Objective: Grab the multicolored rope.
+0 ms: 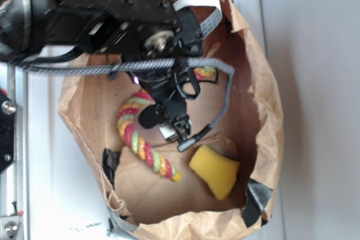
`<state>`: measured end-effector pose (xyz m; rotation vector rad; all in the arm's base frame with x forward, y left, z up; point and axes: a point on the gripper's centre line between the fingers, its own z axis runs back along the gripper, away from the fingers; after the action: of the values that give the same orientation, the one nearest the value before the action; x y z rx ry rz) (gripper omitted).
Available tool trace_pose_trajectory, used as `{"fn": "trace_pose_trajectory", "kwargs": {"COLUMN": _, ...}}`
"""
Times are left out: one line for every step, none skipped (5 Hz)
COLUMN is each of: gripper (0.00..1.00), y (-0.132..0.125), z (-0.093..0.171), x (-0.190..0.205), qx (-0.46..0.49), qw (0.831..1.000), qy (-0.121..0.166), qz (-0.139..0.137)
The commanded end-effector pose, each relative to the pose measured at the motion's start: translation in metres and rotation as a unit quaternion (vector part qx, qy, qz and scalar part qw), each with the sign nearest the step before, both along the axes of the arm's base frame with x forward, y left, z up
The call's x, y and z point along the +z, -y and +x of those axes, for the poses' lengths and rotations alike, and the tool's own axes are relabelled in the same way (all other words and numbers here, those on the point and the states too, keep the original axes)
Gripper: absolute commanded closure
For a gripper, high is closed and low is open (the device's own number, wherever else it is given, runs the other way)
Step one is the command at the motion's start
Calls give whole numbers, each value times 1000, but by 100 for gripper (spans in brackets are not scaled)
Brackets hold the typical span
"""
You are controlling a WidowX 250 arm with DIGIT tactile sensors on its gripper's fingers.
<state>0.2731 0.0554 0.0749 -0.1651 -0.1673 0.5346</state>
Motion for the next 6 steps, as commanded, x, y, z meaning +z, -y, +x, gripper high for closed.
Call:
{"fn": "trace_pose_trajectory", "kwargs": {"gripper": 0, "y": -16, "z": 13, "x": 4, "qx": 21, "qw": 999, "qy": 32, "qz": 6}}
{"fn": "trace_pose_trajectory", "kwargs": {"gripper": 0, "y": -15, "z": 22, "x": -15, "qx": 14, "qw": 999, "qy": 28, "qz": 20}}
{"fn": "trace_pose_trajectory", "kwargs": {"gripper": 0, "y": -13, "z": 25, "x": -24, "qx": 14, "qw": 999, "qy": 30, "qz": 17}}
{"fn": "trace_pose_trajectory", "kwargs": {"gripper": 0, "y": -9, "z": 28, "x": -29, "qx": 24, "qw": 999, "qy": 28, "qz": 16}}
{"fn": "trace_pose_trajectory", "kwargs": {"gripper": 0, "y": -9, "z": 28, "x": -32, "qx": 19, "qw": 1000, "qy": 19, "qz": 11}}
{"fn": "trace_pose_trajectory", "kwargs": {"gripper": 0, "y": -8, "z": 27, "x": -31, "qx": 25, "qw": 999, "qy": 16, "qz": 15}}
